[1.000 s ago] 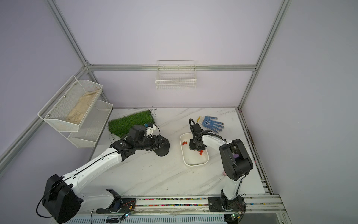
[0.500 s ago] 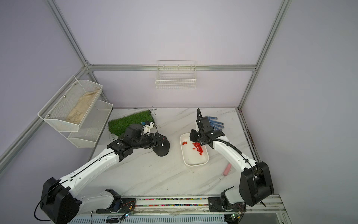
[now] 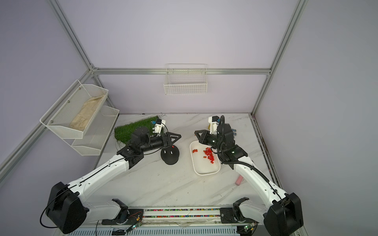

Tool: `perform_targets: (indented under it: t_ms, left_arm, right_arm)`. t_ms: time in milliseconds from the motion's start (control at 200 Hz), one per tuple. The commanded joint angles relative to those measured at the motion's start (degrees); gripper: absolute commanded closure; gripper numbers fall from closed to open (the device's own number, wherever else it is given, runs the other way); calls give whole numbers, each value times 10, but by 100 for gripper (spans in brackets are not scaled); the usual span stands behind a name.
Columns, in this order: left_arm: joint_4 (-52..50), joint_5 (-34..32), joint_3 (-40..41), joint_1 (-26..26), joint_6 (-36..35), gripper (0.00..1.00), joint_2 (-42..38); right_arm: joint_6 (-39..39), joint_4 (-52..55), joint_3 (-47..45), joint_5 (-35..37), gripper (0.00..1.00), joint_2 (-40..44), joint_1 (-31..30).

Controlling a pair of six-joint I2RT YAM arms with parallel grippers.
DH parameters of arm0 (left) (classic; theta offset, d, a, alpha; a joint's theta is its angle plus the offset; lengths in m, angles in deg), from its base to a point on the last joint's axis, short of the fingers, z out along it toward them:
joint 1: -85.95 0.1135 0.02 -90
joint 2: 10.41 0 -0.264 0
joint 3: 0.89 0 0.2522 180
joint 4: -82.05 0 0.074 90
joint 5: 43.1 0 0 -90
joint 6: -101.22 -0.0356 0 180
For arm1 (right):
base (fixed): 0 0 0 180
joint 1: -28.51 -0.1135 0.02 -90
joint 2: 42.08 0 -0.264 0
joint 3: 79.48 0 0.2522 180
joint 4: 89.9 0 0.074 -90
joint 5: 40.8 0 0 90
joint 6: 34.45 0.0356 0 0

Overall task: Cover the protruding screws with screw protection sleeves
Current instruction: Pick up the screw protection sleeve from the storage box.

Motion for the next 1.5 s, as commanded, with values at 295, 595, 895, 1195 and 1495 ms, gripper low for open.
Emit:
perform_targets:
  t_ms: [295,595,895,1195,1495]
  left_arm:
    - [198,47,-6,-37,18,60,23]
    - [210,42,-7,-38,17,59,25]
    - [206,43,-4,-38,15,67,20]
    - [209,48,-8,-38,12,82,16]
    - [213,53,-11,-38,11,95,14]
  right_arm:
    - [160,-301,-83,-68,85,15,-24]
    - [176,-342,-99,-73,85,13,-46]
    - [187,-358,-104,-77,85,9,-47]
    - [188,-363,-106,-77,85,6,-48]
    - [190,-367,-108,-78,85,3,-48]
